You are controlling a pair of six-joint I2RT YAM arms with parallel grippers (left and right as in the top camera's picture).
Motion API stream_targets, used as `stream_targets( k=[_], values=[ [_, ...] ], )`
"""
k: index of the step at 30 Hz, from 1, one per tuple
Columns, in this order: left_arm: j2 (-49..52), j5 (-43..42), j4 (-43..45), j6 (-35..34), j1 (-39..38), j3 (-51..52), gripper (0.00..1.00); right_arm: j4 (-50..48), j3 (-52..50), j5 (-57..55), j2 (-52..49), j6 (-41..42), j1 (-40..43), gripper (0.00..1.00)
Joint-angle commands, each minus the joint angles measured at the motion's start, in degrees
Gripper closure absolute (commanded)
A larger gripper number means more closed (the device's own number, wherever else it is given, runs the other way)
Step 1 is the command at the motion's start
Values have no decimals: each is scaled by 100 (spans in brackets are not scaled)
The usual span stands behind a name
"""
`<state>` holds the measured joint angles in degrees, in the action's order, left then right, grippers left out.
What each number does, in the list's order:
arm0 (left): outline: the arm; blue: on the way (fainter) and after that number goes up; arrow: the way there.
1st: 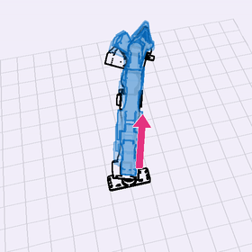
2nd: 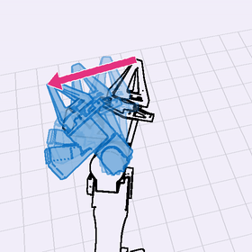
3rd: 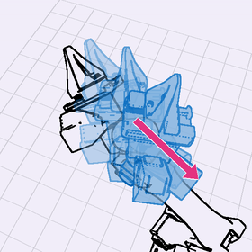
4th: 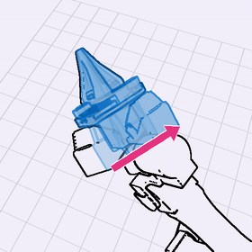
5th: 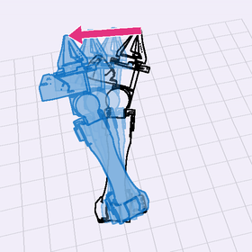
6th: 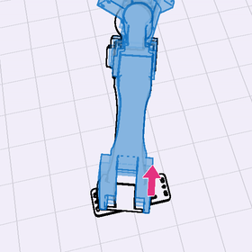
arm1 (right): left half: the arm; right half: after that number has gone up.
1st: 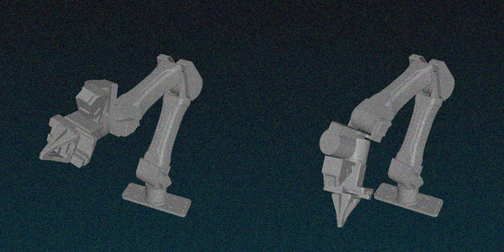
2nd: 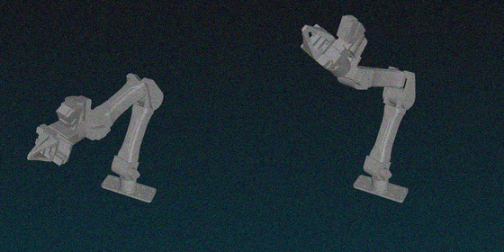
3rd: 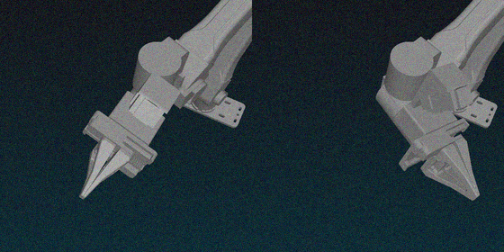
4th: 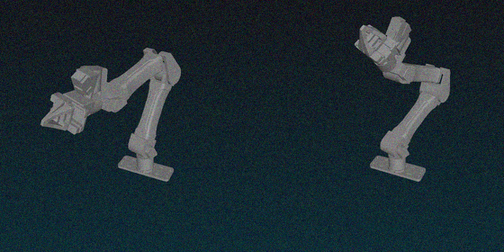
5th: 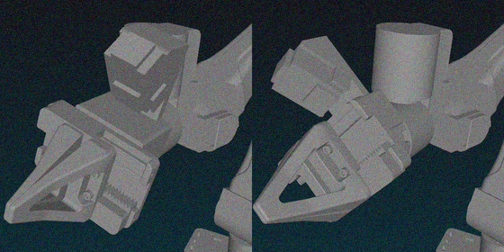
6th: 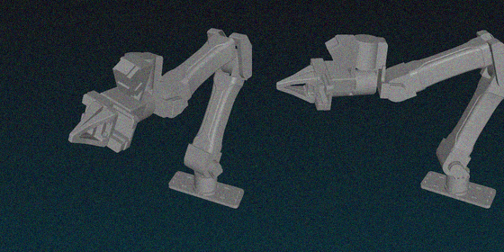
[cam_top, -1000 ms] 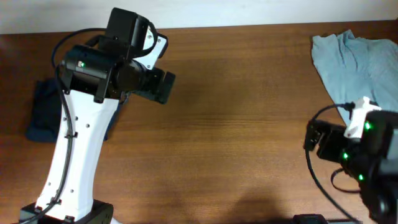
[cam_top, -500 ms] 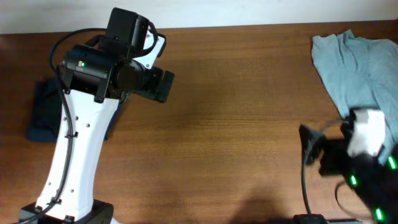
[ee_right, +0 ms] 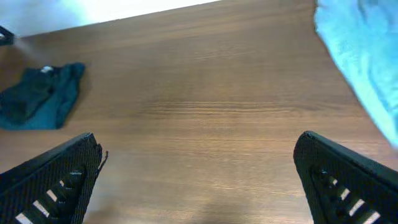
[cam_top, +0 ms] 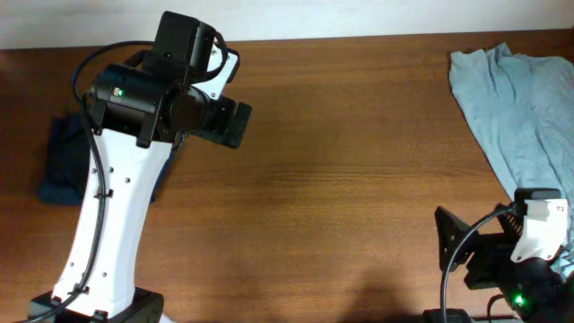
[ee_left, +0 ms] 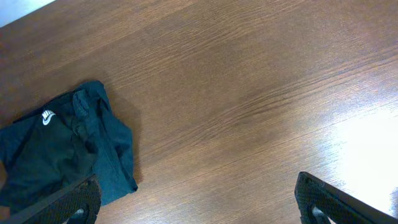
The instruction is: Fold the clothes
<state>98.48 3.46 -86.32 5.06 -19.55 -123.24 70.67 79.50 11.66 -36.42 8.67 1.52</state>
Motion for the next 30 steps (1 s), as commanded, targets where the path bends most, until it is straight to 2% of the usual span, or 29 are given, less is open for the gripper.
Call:
stream_targets(
  k=[1,4,7,10,11,17,25,30],
  values=[
    [42,44,13,-52,-17,35,1,-22,15,-289,52,-466,0,1],
    [42,44,13,-52,-17,35,1,-44,-140,-345,195,-896,0,1],
    [42,46,13,-52,-17,35,1,-428,-894,-402,680,-997,0,1],
    [42,44,13,-52,-17,35,1,-1012,-1945,-402,1266,-997,0,1],
    [42,44,13,-52,-17,35,1,-1390,-2673,-402,1631,-997,0,1],
    [42,44,13,-52,-17,35,1,-2133,-4948,-317,2734,-990,0,1],
    [42,44,13,-52,-17,35,1,-2647,-6146,-177,3620,-970,0,1],
    [42,44,13,-52,-17,35,1,-2809,-6500,-177,3624,-970,0,1]
  ],
)
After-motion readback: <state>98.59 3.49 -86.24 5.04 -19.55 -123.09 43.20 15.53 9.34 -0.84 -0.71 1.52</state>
